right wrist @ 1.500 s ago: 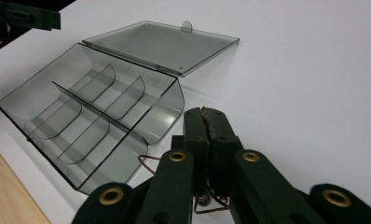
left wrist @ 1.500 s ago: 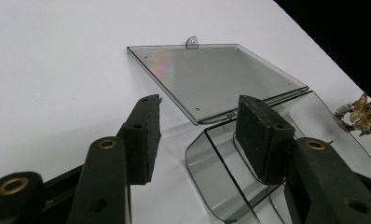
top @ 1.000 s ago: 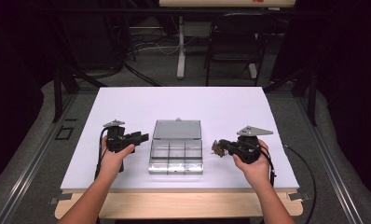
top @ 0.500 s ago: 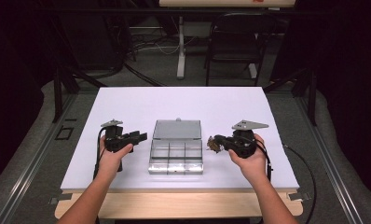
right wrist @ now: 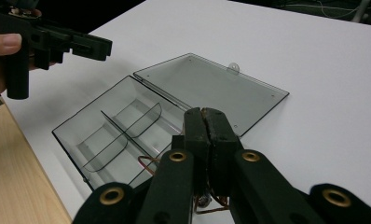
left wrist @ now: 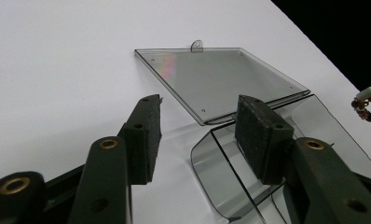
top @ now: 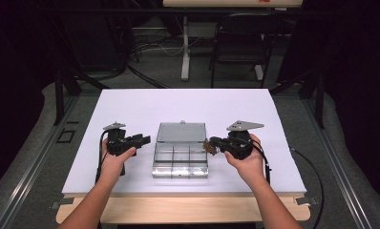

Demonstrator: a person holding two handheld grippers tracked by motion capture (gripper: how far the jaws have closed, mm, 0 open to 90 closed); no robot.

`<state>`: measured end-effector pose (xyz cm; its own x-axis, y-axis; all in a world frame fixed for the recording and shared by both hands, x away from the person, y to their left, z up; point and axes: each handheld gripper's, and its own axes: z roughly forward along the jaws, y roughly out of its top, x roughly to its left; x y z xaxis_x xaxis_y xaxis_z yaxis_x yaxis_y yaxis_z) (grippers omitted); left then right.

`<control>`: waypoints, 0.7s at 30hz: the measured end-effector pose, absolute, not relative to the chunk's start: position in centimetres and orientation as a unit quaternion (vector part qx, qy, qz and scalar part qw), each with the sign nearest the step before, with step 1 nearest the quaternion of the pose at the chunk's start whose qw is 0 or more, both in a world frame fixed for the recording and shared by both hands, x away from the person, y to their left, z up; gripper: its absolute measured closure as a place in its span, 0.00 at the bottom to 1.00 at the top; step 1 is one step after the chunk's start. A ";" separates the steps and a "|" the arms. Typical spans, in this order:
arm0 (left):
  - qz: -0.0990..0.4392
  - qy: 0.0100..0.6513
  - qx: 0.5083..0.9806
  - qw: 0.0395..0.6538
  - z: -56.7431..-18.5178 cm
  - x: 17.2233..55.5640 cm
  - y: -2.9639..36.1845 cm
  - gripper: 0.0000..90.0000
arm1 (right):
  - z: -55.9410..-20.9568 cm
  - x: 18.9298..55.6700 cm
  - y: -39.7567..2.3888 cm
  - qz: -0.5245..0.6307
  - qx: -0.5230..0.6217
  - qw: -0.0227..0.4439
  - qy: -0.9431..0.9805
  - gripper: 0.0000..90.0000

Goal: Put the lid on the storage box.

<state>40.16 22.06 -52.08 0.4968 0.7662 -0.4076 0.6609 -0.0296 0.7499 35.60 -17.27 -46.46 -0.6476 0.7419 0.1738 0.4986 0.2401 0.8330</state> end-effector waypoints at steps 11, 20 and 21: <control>0.055 0.498 0.715 0.487 -52.1 40.1 22.0 0.56 | -46.2 35.6 -16.0 0.472 0.384 0.124 0.784 0.99; 0.057 0.499 0.714 0.488 -52.0 40.1 22.0 0.56 | -46.2 35.1 -15.1 0.474 0.370 0.119 0.790 0.99; 0.057 0.499 0.714 0.488 -52.0 40.1 22.0 0.56 | -46.3 35.0 -15.0 0.474 0.368 0.119 0.791 0.99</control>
